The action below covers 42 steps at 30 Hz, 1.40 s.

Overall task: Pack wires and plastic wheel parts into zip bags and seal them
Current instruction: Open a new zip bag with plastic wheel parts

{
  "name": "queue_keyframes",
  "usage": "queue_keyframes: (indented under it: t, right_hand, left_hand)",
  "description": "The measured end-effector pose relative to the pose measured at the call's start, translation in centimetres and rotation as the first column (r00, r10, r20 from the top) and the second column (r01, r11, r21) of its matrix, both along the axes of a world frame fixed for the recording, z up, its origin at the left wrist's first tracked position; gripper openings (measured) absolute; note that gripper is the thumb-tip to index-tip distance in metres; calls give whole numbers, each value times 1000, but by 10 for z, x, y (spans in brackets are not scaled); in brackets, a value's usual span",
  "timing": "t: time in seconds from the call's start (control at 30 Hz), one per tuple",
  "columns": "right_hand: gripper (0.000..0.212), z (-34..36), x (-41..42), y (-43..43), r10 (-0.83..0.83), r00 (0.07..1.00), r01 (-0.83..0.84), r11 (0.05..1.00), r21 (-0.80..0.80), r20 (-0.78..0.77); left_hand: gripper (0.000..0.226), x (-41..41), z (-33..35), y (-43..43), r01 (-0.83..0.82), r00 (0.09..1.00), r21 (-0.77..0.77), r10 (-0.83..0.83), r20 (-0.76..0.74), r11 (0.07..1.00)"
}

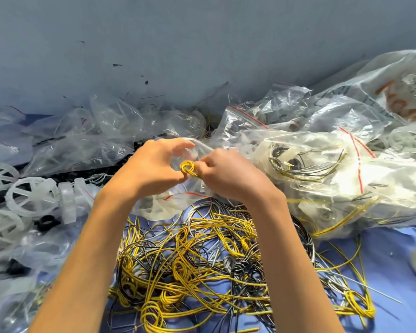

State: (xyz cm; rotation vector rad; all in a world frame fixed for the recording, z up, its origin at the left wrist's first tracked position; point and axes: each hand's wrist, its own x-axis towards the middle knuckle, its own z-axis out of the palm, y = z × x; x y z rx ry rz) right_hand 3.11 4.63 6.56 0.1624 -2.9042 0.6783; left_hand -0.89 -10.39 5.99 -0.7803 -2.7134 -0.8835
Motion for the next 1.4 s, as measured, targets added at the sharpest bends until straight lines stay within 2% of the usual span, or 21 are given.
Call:
queue_keyframes:
  t: [0.07,0.13,0.27,0.33,0.47,0.5,0.57,0.63,0.73,0.93,1.0,1.07,1.13,1.2,1.27,1.4]
  right_hand:
    - [27,-6,-1,2,-24,998,24,1000,5,56]
    - [27,-8,-1,3,-87,995,89,994,-57,47]
    - [30,-8,0,6,-153,988,153,984,-96,9]
    - [26,-4,0,8,-95,995,96,989,-114,14]
    - [33,8,6,14,90,987,-39,941,-337,135]
    - [31,11,9,16,120,981,-65,943,-326,151]
    - [26,14,13,21,147,979,-115,972,-206,144]
    - [16,17,16,24,132,988,-119,982,-143,85]
    - [16,20,18,26,73,997,-76,986,-149,-20]
    - [16,18,15,23,-12,993,-3,991,-131,-115]
    - [20,14,10,18,30,992,-46,991,-128,-124]
    - [25,9,6,9,164,982,-172,981,-88,-96]
    - [24,1,3,-1,299,954,-299,954,1,-8]
    - [22,-10,-1,-8,340,938,-346,932,108,69]
    - [24,-18,-5,-13,332,942,-334,932,138,39]
    - [15,-23,-11,-24,293,946,-293,956,21,-138]
  left_hand:
    - [61,2,0,0,66,996,-56,-63,58,996]
    - [61,5,1,2,150,985,-101,-141,100,983]
    - [26,10,3,8,161,987,-199,-155,42,967]
    - [18,9,3,8,137,990,-188,-128,56,973]
    - [14,3,1,6,3,999,-148,2,34,989]
    - [14,2,1,6,-23,999,-149,28,31,989]
    - [12,2,0,6,-67,997,-164,71,20,984]
    - [12,2,-1,7,-86,996,-165,89,11,982]
    - [12,3,-2,8,-96,995,-129,100,29,987]
    - [39,12,9,0,4,1000,-130,-2,17,991]
    - [43,15,13,1,57,998,-125,-57,0,991]
    - [44,18,16,4,96,995,-83,-97,-16,992]
    - [43,19,17,6,92,996,-11,-92,-21,996]
    - [47,20,17,7,69,998,40,-68,-12,997]
    - [48,20,19,6,69,998,69,-68,-9,995]
    - [46,24,22,7,74,997,75,-71,-30,994]
